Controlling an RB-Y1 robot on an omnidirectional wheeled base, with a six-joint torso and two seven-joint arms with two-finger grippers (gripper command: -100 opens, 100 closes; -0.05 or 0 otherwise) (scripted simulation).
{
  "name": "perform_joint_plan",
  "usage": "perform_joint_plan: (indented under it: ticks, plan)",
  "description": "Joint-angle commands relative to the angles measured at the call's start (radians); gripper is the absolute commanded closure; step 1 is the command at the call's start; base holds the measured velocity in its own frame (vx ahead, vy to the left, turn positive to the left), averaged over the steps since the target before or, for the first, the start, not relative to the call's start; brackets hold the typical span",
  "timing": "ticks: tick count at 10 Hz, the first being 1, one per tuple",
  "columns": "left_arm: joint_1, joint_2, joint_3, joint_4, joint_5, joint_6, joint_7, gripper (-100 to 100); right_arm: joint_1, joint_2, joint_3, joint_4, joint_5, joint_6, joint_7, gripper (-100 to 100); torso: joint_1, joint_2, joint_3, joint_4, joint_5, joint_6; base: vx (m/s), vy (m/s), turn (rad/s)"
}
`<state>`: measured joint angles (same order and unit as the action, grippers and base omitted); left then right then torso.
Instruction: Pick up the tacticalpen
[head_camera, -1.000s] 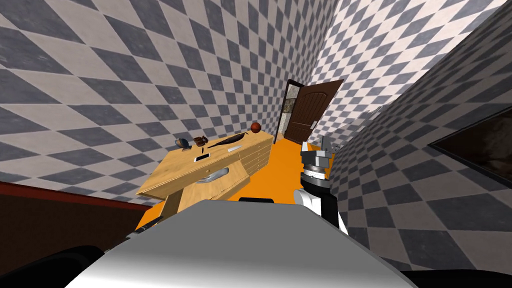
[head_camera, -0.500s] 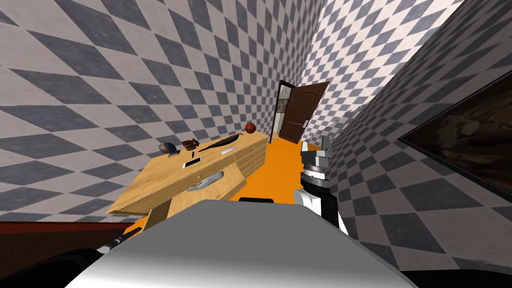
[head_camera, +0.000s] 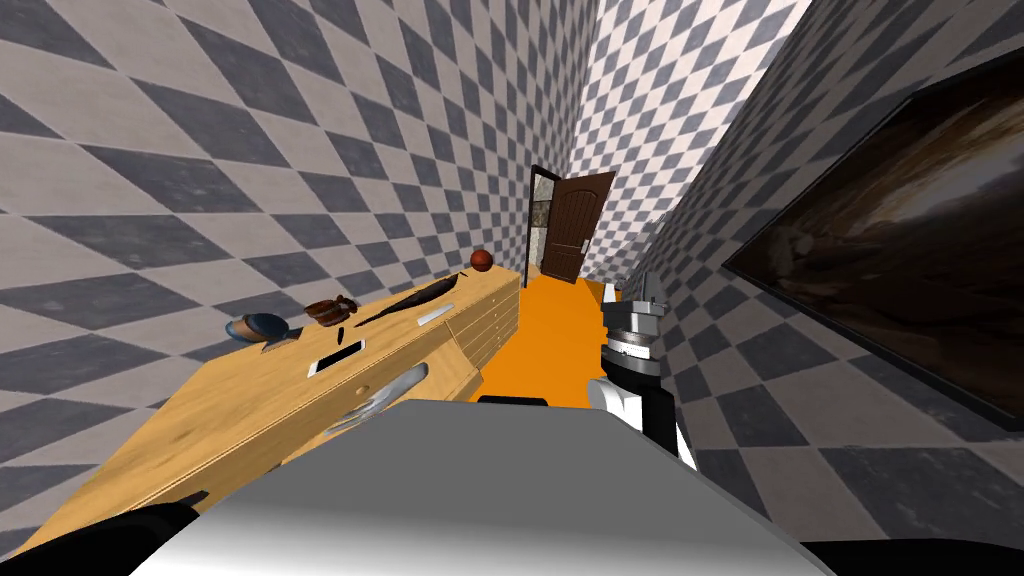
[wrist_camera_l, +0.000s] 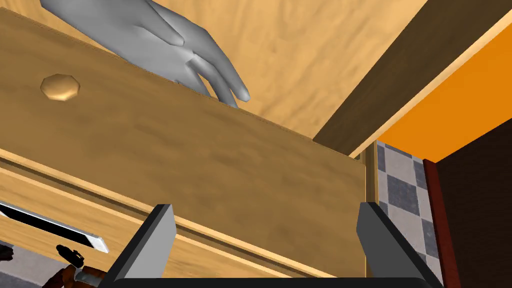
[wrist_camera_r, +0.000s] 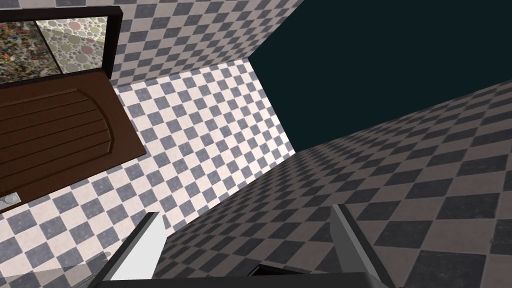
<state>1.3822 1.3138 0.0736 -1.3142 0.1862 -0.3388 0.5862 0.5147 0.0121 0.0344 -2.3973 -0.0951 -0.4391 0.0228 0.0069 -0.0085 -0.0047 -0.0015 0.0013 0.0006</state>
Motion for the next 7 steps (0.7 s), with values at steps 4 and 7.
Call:
perform_joint_plan:
  ticks: [4,7]
  plan:
    - [0.045,0.096,-0.002,0.088,-0.006,-0.022,0.034,-100,0.0,0.0,0.0,0.0,0.0,0.0,0.0,0,0.006,-0.004,-0.003,-0.001,0.002,0.0,0.185,0.148,-0.383]
    - [0.03,0.12,-0.025,0.103,-0.015,-0.039,0.047,-100,0.0,0.0,0.0,0.0,0.0,0.0,0.0,0,0.008,-0.004,-0.002,-0.001,0.002,-0.001,0.163,0.209,-0.258]
